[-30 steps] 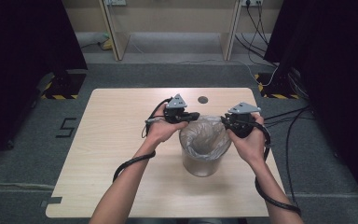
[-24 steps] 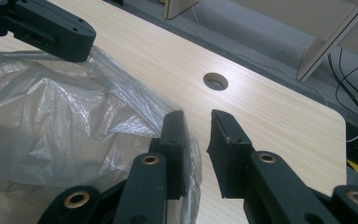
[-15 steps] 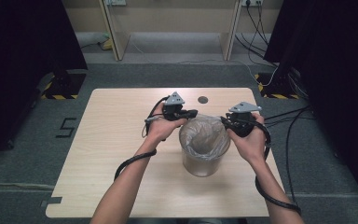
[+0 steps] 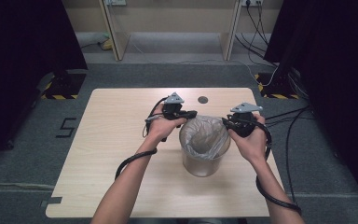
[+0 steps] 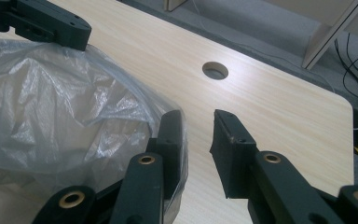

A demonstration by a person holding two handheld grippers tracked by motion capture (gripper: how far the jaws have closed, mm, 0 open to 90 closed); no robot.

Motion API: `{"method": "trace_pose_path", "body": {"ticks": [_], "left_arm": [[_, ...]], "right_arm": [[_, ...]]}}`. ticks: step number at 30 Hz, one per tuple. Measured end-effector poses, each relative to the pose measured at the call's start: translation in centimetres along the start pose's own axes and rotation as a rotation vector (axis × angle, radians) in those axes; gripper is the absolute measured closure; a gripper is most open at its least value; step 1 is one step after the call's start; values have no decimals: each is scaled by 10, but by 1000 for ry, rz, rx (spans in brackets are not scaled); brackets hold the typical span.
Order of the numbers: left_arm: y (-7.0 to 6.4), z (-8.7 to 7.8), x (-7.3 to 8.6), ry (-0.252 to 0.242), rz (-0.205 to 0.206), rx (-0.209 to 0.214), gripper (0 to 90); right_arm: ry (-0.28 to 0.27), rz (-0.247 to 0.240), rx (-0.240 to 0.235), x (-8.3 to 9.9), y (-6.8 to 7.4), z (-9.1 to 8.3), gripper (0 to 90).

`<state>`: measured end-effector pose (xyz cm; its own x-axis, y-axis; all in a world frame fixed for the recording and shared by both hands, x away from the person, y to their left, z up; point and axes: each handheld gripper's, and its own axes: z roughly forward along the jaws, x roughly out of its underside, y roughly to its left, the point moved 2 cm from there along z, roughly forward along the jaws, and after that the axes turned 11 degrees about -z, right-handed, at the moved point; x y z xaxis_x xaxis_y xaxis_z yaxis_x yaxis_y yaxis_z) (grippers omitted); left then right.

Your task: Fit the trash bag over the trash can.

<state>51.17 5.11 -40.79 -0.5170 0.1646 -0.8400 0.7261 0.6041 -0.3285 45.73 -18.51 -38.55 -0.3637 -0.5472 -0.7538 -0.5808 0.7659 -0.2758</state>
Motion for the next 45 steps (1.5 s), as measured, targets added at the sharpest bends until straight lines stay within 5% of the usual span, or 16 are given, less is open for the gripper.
{"method": "trace_pose_path", "body": {"ticks": [12, 20, 27, 30, 34, 37, 45], "left_arm": [[2, 2, 2, 12, -36, 32, 894], [3, -11, 0, -36, -29, -11, 716], [-2, -37, 3, -58, 32, -56, 650], [-19, -51, 5, -77, 90, -63, 647], [-57, -63, 10, -70, 165, 14, 644], [-81, -63, 17, -27, 182, 85, 642], [-124, -56, 36, 104, 273, 145, 665]], "right_arm": [[20, 34, -31, 9, -2, -5, 705], [17, 69, -37, 16, -3, -12, 674], [12, 83, -35, 20, -3, -17, 662], [8, 93, -34, 23, -2, -20, 656], [5, 105, -29, 26, -1, -24, 645], [3, 109, -21, 28, 0, -26, 643], [13, 107, 4, 31, 6, -33, 637]]}}
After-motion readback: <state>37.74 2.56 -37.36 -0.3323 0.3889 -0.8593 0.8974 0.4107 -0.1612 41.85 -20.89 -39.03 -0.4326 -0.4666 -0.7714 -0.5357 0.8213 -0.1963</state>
